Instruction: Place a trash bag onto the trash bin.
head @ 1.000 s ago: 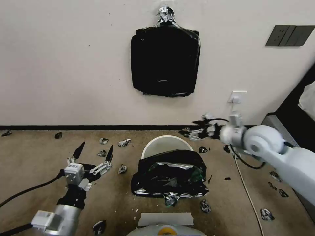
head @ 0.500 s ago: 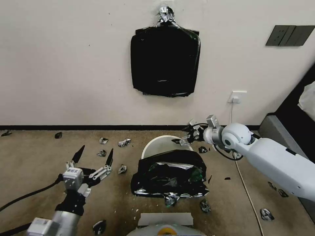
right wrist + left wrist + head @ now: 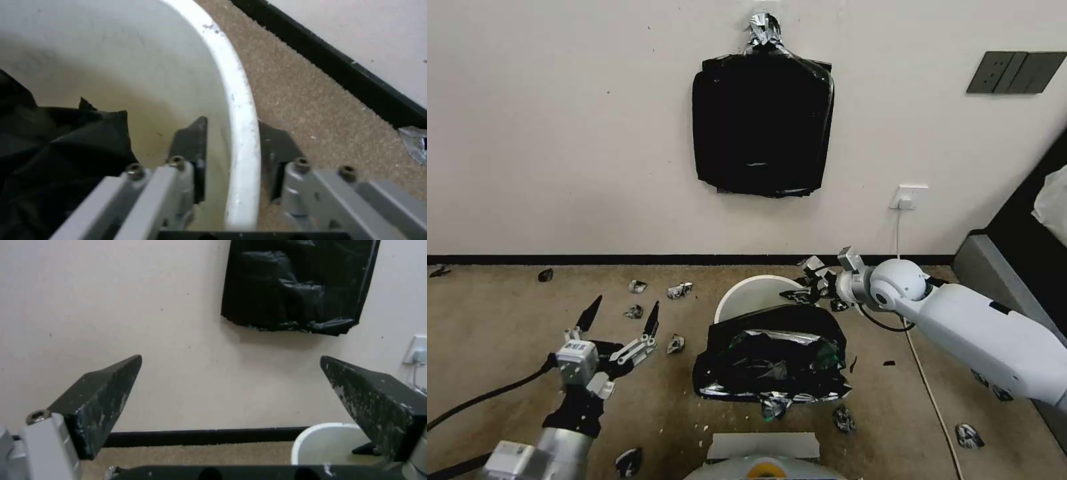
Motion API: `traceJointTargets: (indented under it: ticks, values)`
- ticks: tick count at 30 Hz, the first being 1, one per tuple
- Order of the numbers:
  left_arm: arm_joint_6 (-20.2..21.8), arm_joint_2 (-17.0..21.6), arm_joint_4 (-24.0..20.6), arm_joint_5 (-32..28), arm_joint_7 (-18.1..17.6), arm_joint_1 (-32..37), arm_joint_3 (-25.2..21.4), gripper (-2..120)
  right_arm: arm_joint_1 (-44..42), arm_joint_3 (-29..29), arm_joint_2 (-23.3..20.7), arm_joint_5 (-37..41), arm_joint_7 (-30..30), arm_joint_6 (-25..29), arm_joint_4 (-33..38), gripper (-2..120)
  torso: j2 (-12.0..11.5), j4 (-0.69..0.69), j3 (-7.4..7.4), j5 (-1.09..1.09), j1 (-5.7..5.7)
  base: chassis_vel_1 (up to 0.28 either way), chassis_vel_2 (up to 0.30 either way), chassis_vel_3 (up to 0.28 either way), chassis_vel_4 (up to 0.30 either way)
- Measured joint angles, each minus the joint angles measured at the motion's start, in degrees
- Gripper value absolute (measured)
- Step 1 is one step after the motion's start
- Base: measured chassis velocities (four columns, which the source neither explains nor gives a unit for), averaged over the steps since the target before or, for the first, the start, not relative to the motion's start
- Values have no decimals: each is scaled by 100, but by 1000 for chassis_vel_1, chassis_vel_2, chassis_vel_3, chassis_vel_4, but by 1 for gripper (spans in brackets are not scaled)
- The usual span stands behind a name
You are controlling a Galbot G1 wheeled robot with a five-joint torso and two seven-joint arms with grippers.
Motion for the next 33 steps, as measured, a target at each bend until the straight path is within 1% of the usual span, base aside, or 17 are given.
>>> traceJointTargets:
  ticks: [1, 3, 4, 6, 11, 15, 18, 19, 21, 22, 24, 25, 26, 28, 29, 30, 33]
  values:
    - [0, 0, 0, 0, 0, 0, 0, 100, 0, 0, 0, 0, 0, 0, 0, 26, 0, 0, 0, 0, 0, 0, 0, 0, 0]
    - [-1, -2, 3, -6, -2, -8, 11, 100, -36, 38, 0, -3, -9, 19, -5, 16, 0, 0, 0, -1, 0, 0, 0, 0, 0]
    - [-1, -2, 3, -6, -2, -8, 11, 100, -36, 38, 0, -3, -9, 19, -5, 16, 0, 0, 0, -1, 0, 0, 0, 0, 0]
    - [-1, -1, 16, -6, -6, -20, 37, 100, -71, 59, -13, 0, -12, 33, -1, 7, 0, 0, 0, -1, 0, 0, 0, 0, 0]
    - [6, -12, 18, -6, -14, -29, 82, 100, -214, 168, -61, 58, 70, 51, 85, 7, 0, 0, 0, -1, 0, 0, 0, 0, 0]
    - [23, -14, 20, -6, -24, -34, 93, 100, -364, 244, -124, 372, 345, 162, 205, 7, 0, 0, 0, -1, 0, 0, 0, 0, 0]
    - [62, -7, 27, -27, -75, -63, 112, 100, -594, 445, -254, 1131, 1067, 173, 647, 7, 0, 0, 0, 0, 0, 0, 0, 0, 0]
    - [62, -7, 27, -27, -75, -63, 112, 100, -594, 445, -254, 1131, 1067, 173, 647, 7, 0, 0, 0, 0, 0, 0, 0, 0, 0]
    - [130, -5, 29, -62, -161, -109, 155, 100, -772, 618, -343, 1590, 1647, 215, 1014, 7, 0, 1, 0, -1, 0, 0, 0, 0, 0]
    - [130, -5, 29, -62, -161, -109, 155, 100, -772, 618, -343, 1590, 1647, 215, 1014, 7, 0, 1, 0, -1, 0, 0, 0, 0, 0]
    - [183, -5, 37, -117, -219, -160, 195, 100, -979, 814, -438, 1928, 2070, 250, 1349, 7, 0, 0, 0, 0, 0, 0, 0, 0, 0]
    - [205, -4, 37, -136, -236, -185, 212, 100, -1154, 994, -520, 2221, 2444, 246, 1628, 7, 0, 0, 0, -2, 0, 0, 0, 0, 0]
    - [205, -4, 37, -136, -236, -185, 212, 100, -1154, 994, -520, 2221, 2444, 246, 1628, 7, 0, 0, 0, -2, 0, 0, 0, 0, 0]
    - [223, 0, 34, -149, -246, -199, 220, 100, -1349, 1166, -595, 2538, 2881, 193, 1927, 7, 0, 0, 0, -1, 0, 0, 0, 0, 0]
    - [230, 2, 30, -158, -248, -212, 223, 100, -1524, 1321, -613, 2693, 3293, 148, 2147, 7, 0, 0, 0, -1, 0, 0, 0, 0, 0]
    - [230, 2, 30, -158, -248, -212, 223, 100, -1524, 1321, -613, 2693, 3293, 148, 2147, 7, 0, 0, 0, -1, 0, 0, 0, 0, 0]
    - [234, -12, 25, -201, -253, -245, 226, 100, -1937, 1785, -473, 2952, 4323, -1, 2494, 7, 0, 0, 0, -2, 0, 0, 0, 0, 0]
